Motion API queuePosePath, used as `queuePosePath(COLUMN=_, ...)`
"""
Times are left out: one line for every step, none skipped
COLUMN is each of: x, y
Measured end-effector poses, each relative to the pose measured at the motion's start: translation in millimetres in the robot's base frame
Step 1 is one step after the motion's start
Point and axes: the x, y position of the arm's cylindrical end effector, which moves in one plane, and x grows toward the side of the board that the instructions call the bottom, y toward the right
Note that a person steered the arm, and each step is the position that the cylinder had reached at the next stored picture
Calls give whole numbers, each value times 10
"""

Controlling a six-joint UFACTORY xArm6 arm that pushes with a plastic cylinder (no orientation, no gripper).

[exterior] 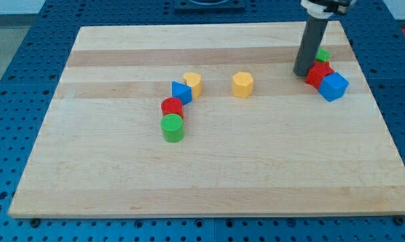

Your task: Place the yellow hexagon towards the bottom of the blue cube

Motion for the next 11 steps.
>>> queuePosePath(x=0, y=-60)
queuePosePath(x=-167, y=-365)
queuePosePath(x=-572, y=-649)
queuePosePath(x=-565, y=-1143)
queuePosePath(x=-503, y=-1445)
queuePosePath(x=-202, y=-1449)
queuePosePath(x=86, y=-1449)
queuePosePath(x=280, y=-1426)
queuePosePath(x=492, y=-1369)
queuePosePath(x=812, y=-1263)
queuePosePath(x=933, y=-1154)
